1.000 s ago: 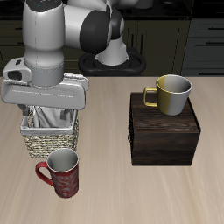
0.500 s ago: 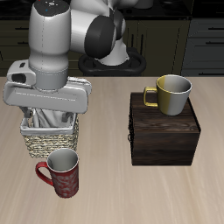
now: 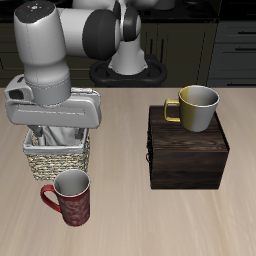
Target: Place the red mug in the basket
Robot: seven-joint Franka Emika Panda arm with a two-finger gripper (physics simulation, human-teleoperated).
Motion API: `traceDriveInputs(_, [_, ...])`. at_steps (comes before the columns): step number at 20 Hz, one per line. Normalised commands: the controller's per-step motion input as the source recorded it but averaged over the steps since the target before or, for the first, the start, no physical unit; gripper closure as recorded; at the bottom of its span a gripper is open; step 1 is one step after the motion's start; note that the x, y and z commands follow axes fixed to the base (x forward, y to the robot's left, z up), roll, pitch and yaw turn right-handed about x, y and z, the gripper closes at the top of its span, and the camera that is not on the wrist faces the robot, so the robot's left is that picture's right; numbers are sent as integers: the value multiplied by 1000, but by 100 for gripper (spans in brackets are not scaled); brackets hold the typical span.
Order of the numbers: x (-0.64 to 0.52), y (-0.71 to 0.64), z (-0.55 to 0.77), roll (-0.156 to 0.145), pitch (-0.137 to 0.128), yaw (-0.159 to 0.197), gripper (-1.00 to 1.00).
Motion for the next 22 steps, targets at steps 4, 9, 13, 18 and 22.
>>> traceDriveInputs(4, [-11,-34,54,-50,-53,36,-100])
traceDriveInputs(9, [17,-20,-56,-27,-13,16,-100])
traceDriveInputs(13, [74,-59,-75,-20,-26,5,-100])
traceDriveInputs(18, [95,-46,-187,-17,2,0,-100])
traceDriveInputs(22, [80,-50,-250,-3,10,-11,-100])
